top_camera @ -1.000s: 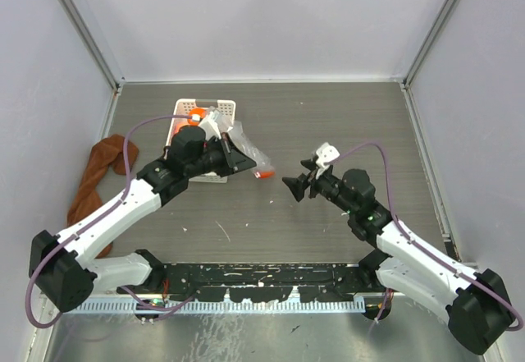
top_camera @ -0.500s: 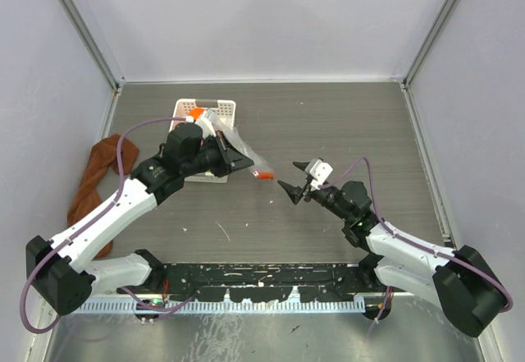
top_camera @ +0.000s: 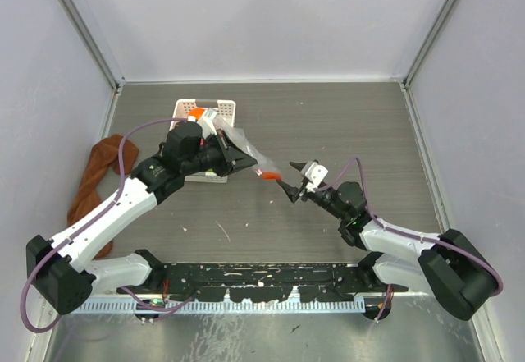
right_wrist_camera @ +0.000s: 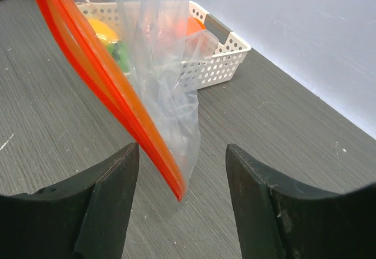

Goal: Place the food in the zip-top bag and seal the zipper
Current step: Open the zipper of the food storage bag at the center of the board.

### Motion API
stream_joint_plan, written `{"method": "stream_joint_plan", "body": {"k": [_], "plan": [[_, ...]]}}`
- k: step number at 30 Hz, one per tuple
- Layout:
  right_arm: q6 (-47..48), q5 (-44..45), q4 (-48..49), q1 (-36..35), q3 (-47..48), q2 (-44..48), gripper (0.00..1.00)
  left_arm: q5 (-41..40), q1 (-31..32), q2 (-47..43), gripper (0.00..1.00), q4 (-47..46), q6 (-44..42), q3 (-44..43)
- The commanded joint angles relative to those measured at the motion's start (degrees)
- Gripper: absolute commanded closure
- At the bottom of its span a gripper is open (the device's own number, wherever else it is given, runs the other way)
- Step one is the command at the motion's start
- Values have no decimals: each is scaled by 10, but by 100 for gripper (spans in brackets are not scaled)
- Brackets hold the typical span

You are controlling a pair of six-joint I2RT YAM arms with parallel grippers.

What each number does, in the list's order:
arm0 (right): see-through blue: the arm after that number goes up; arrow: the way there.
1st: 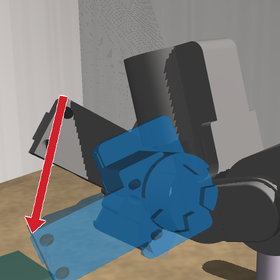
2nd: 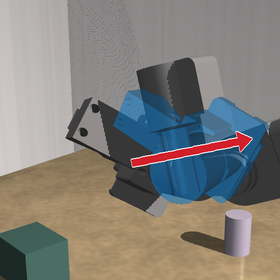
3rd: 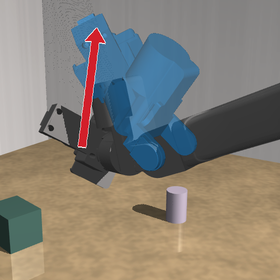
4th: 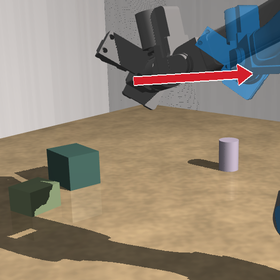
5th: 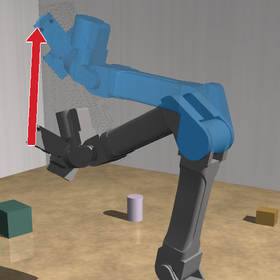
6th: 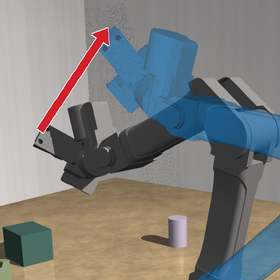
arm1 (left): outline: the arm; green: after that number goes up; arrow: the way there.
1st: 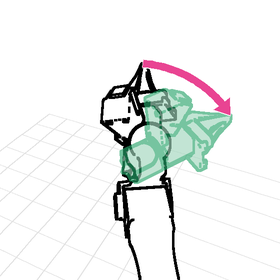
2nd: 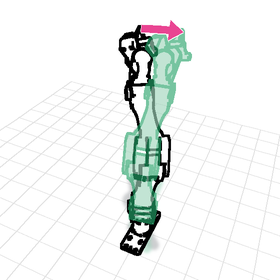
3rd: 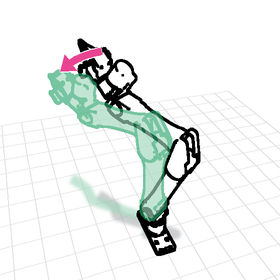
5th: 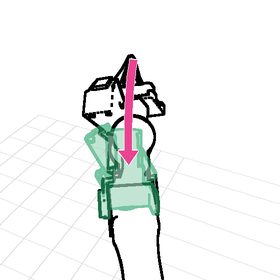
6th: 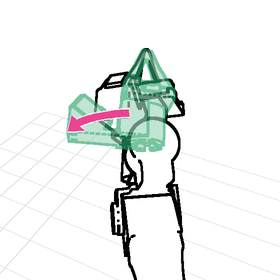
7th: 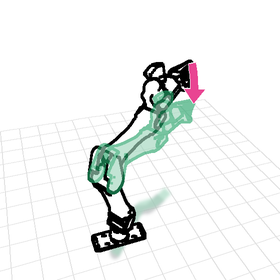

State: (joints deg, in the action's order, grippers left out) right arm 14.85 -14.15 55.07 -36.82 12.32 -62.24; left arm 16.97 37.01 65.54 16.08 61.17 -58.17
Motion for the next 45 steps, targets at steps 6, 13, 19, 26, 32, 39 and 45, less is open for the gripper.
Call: {"method": "stream_joint_plan", "body": {"k": [6,13,19,26,32,39,45], "plan": [[15,55,91,-3,-14,-17,41,25,-2,-9,100,-49,14,-22],[5,90,136,-3,-24,-24,50,35,-1,-6,100,-52,18,-16],[-2,101,167,-4,-23,-38,54,40,0,-3,100,-57,22,-14],[-2,81,205,-6,-16,-64,52,51,7,12,100,-75,36,-14],[2,79,236,-8,-14,-88,50,51,18,21,100,-82,41,-20],[-6,83,245,-10,-16,-91,65,51,21,31,100,-77,34,-26],[-12,81,148,-10,-11,-30,96,20,21,29,97,-22,-9,-47]]}}
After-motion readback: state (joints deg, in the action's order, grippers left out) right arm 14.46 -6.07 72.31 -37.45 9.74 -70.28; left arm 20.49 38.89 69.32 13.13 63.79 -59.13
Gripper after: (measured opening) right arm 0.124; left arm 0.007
